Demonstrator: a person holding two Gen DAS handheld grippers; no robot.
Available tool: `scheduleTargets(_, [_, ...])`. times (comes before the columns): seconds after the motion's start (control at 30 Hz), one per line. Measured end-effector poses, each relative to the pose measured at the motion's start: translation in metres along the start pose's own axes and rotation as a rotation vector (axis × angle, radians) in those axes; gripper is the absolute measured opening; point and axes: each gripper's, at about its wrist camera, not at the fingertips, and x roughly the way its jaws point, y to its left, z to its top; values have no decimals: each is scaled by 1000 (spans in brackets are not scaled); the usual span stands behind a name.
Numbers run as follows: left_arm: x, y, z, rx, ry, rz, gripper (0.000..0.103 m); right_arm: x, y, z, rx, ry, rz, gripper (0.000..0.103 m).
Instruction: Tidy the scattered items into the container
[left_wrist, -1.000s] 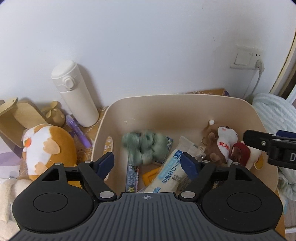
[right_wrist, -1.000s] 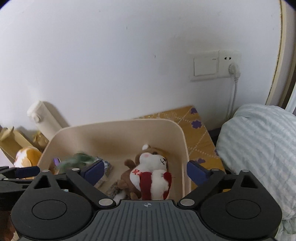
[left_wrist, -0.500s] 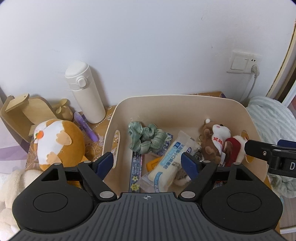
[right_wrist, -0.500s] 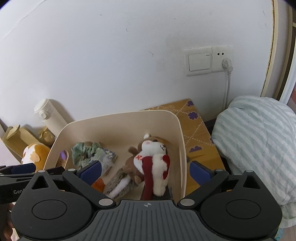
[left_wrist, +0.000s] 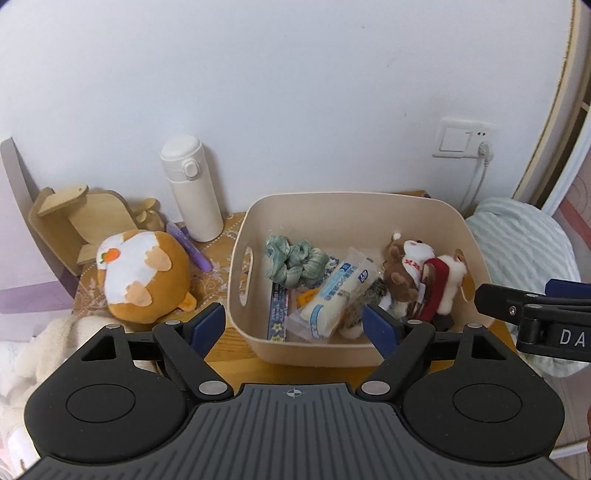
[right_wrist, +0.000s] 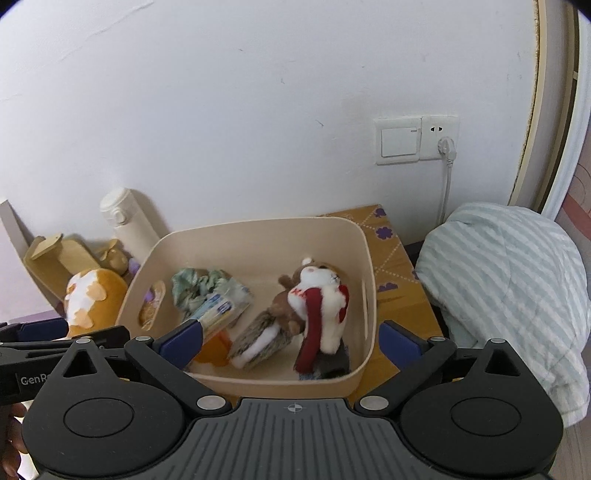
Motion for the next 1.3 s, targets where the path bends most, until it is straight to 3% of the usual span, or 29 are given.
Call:
scheduleTargets(0.77, [-132, 11, -65, 32, -82, -12, 83, -117, 36, -69, 11, -53, 6, 103])
scheduleTargets(1.3, [-211, 17, -129, 41, -79, -53, 83, -210, 58, -133, -26, -81, -19, 103])
